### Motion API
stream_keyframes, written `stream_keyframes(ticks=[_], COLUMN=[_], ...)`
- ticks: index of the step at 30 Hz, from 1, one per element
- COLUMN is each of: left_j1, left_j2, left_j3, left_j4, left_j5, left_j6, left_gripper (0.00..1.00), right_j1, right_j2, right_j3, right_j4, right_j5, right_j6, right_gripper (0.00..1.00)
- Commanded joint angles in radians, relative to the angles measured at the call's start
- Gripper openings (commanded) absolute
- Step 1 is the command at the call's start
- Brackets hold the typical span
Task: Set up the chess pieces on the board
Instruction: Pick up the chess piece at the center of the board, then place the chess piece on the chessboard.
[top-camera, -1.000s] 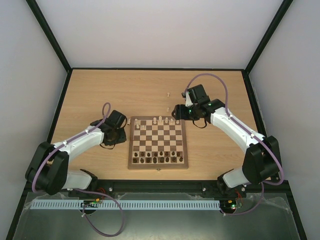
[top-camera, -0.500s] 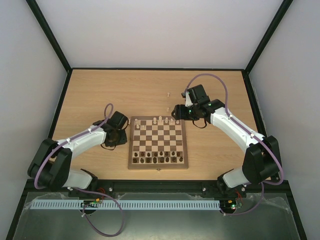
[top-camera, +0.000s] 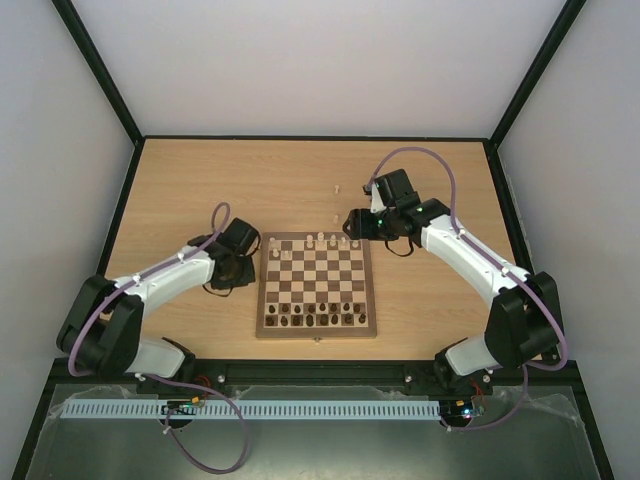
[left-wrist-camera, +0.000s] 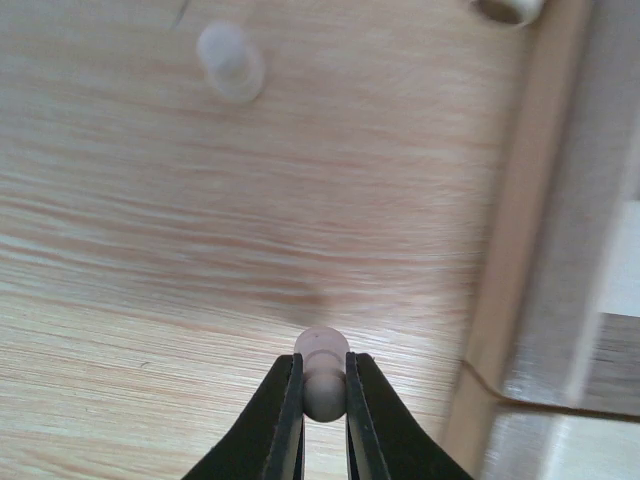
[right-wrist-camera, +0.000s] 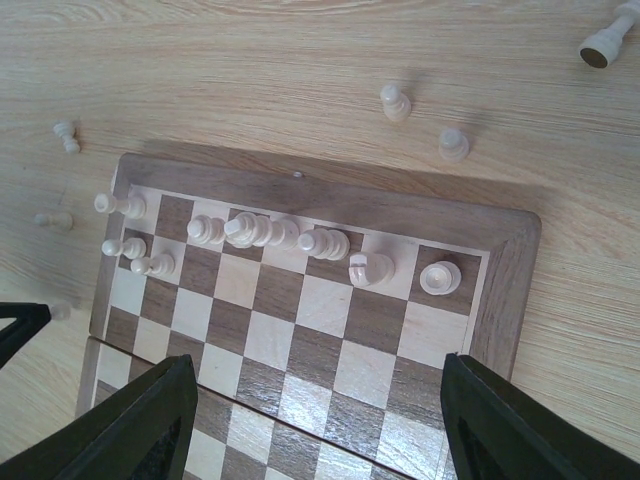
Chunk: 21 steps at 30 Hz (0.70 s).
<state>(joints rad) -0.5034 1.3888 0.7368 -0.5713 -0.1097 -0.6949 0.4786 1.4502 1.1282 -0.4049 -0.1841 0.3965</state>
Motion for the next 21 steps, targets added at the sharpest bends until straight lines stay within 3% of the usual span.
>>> stream_keyframes(ticks=[1,9,21], left_j1=[-0.05,-0.204,-0.267], left_j2=[-0.014,0.16,0.371], left_j3=[0.161,0.515,0.62], left_j4=[-0.129,-0.297,-0.223], left_j5=[-0.033,-0.006,0.034], left_j6=[0.033,0.1,0.138], left_gripper=[0.04,0.05,0.06], right_j1=[0.006,0.005,0.005], right_j2=[-0.038,-0.055,-0.07], right_j3=[-0.006,0.008,0.018], right_j4=[-0.023,-0.042,-0.07], right_j5=[-0.002,0.028,0.063], right_j6=[-0.008,-0.006,-0.01], right_gripper=[0.67,0.68,0.68])
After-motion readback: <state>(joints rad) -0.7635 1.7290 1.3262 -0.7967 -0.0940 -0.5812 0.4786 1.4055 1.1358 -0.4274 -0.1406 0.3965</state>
